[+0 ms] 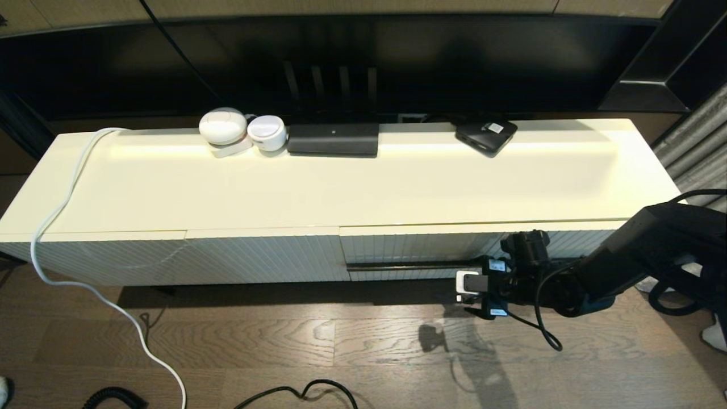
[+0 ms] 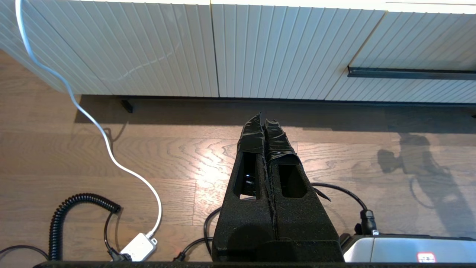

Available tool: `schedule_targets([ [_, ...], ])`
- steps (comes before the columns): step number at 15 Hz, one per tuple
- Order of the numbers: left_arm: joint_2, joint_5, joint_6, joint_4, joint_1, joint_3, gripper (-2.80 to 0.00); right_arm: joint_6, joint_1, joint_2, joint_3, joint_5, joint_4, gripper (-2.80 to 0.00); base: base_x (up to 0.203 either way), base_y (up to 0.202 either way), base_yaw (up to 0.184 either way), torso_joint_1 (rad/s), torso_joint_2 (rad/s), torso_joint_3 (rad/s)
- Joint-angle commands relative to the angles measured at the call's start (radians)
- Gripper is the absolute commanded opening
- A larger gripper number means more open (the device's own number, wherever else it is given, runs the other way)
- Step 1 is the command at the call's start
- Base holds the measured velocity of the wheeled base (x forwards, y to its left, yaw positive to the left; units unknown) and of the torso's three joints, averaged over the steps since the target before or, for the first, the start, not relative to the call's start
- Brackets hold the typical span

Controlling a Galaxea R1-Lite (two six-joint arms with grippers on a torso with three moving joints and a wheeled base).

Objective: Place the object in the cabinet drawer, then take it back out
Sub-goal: Open the drawer

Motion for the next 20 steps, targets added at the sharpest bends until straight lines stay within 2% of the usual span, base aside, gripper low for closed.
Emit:
schedule_targets([
  [1,0.001,0.000,-0.001,-0.001,0.000,0.000,-2.80,-0.007,0.002,-0.014,0.014,0.002,0.001,0.00,0.000,0.000,0.000,0.000,0.00,0.000],
  [20,0.001,0.000,-0.001,-0.001,-0.001,0.000,-2.80,-0.004,0.011,-0.086,0.213,0.002,-0.016,0.00,0.000,0.000,0.000,0.000,0.00,0.000],
])
